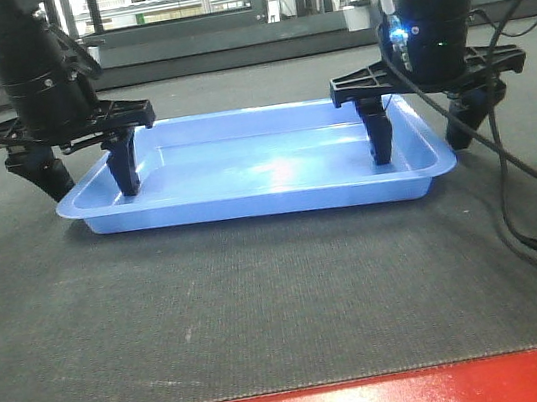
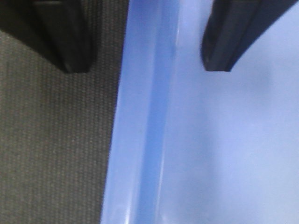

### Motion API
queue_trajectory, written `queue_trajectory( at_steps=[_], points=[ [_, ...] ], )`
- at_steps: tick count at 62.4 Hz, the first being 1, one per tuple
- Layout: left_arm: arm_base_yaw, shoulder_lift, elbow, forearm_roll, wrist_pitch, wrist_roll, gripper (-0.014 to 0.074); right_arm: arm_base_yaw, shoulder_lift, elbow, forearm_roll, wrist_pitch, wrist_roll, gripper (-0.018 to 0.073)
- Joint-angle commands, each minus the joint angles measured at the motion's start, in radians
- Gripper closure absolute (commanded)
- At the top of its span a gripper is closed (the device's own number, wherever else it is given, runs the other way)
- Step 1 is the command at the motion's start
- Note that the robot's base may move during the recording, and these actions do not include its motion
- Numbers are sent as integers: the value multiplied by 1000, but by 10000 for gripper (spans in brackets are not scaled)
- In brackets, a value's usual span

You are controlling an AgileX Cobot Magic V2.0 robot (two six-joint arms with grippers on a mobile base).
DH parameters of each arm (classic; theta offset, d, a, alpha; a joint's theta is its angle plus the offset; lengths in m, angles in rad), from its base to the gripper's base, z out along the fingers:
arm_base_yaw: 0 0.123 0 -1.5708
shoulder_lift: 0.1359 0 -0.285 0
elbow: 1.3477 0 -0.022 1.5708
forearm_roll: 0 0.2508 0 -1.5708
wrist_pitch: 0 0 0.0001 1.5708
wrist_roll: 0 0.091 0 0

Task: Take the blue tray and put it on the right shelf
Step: 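Lower both grippers onto the tray's side rims and close them, then lift the light-blue tray off the table with both grippers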

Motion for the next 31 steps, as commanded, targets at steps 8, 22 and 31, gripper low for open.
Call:
queue_trajectory(
  at_steps=[8, 22, 31],
  points=[
    [3, -55, -32, -14, -31, -6, 446, -4, -51, -33, -20, -17, 0, 442],
    [3, -63, -33, -25, 0, -6, 632, -4, -69, -35, -20, 3, 0, 505],
    [3, -118, -33, -14, 39, -6, 641, -4, -121, -35, -21, 25, 0, 503]
  ],
)
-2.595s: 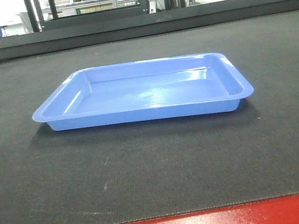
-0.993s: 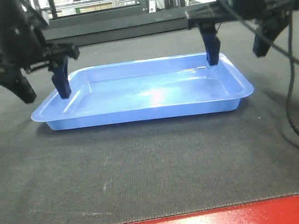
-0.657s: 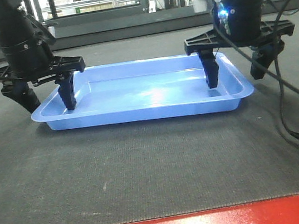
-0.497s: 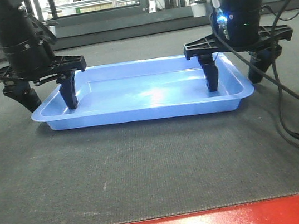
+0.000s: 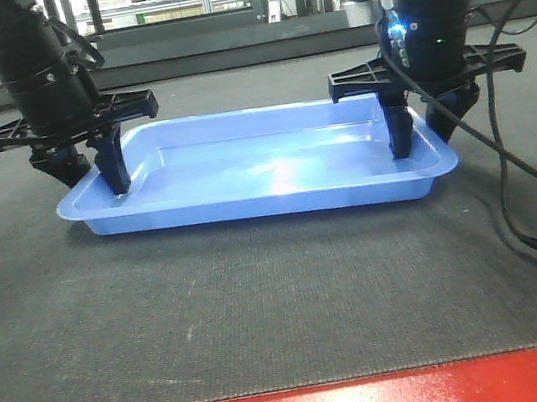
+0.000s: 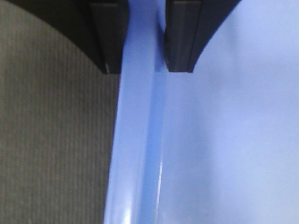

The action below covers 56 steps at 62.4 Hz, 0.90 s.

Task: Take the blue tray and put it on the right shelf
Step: 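Lift the light-blue tray off the table with both grippers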

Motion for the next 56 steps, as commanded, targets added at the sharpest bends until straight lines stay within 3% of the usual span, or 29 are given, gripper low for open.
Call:
queue_trajectory(
  at_steps=[1, 16, 41, 56],
  points=[
    [1, -117, -29, 49, 19, 4, 641, -4, -114, -29, -36, 7, -14, 503],
    [1, -293, 14, 67, 123, 4, 641, 34, -257, -6, -66, 86, -14, 503],
    [-1, -635, 448, 20, 77, 4, 641, 161, -550, 279, -81, 48, -14, 503],
    [-64, -793, 591, 20, 136, 4, 640, 240, -668, 372, -78, 122, -14, 503]
  ],
)
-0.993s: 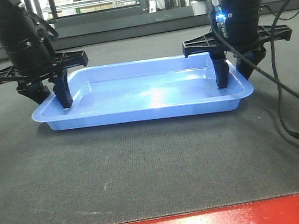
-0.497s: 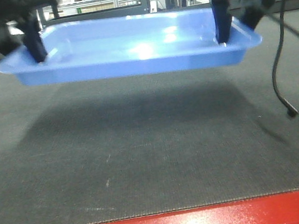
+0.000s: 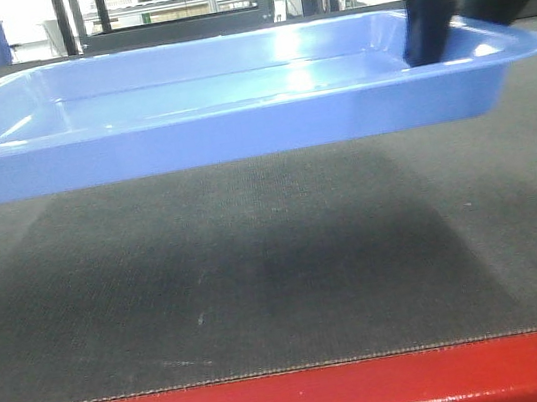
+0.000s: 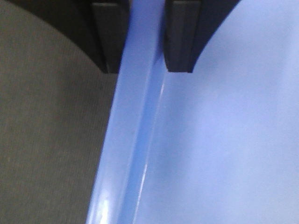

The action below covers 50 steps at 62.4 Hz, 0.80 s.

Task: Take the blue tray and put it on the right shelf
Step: 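Lift the light-blue tray off the table with both grippers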

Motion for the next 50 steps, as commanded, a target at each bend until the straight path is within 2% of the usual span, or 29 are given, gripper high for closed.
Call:
queue_trajectory(
  at_steps=[1, 17, 29, 36, 50],
  points=[
    [-37, -91, 13, 62, 34, 28, 640, 25, -80, -11, -67, 26, -22, 503],
    [-131, -216, 18, 62, 96, -33, 638, 109, -192, -13, -67, 82, 2, 503],
    [-192, -273, 9, 64, 130, -72, 638, 138, -276, -13, -66, 128, 22, 503],
    [-211, -279, -29, 64, 160, -79, 638, 139, -316, -13, -66, 156, 22, 503],
    [-211, -279, -112, 64, 173, -104, 638, 139, -398, -13, -65, 157, 22, 503]
  ],
)
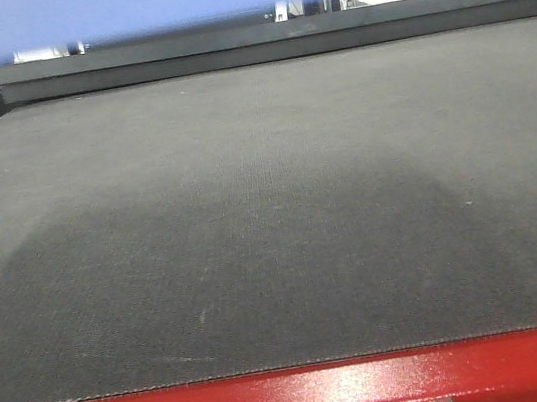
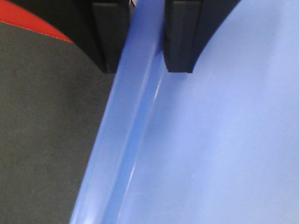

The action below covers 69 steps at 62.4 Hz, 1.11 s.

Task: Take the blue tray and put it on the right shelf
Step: 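Lift the light-blue tray off the table with both grippers, then hold the tray with both grippers while the base backs away and turns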

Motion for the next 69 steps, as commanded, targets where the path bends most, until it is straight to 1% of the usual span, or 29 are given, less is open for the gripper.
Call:
queue_trajectory(
  at_steps=[1, 7, 19, 35, 69],
  points=[
    [-12, -23, -55, 12, -4, 34, 638, 1, -52, -31, -38, -56, -31, 503],
    [-10, -23, -60, 12, -4, 34, 638, 1, -70, -31, -37, -56, -31, 503],
    [-10, -23, -62, -23, 12, 34, 637, 1, -90, -31, -5, -57, -31, 503],
    [-10, -23, -62, -23, 13, 34, 639, 1, -90, -31, -5, -75, -31, 503],
    [-10, -23, -62, -23, 13, 34, 645, 1, -90, -31, -5, -66, -31, 503]
  ],
)
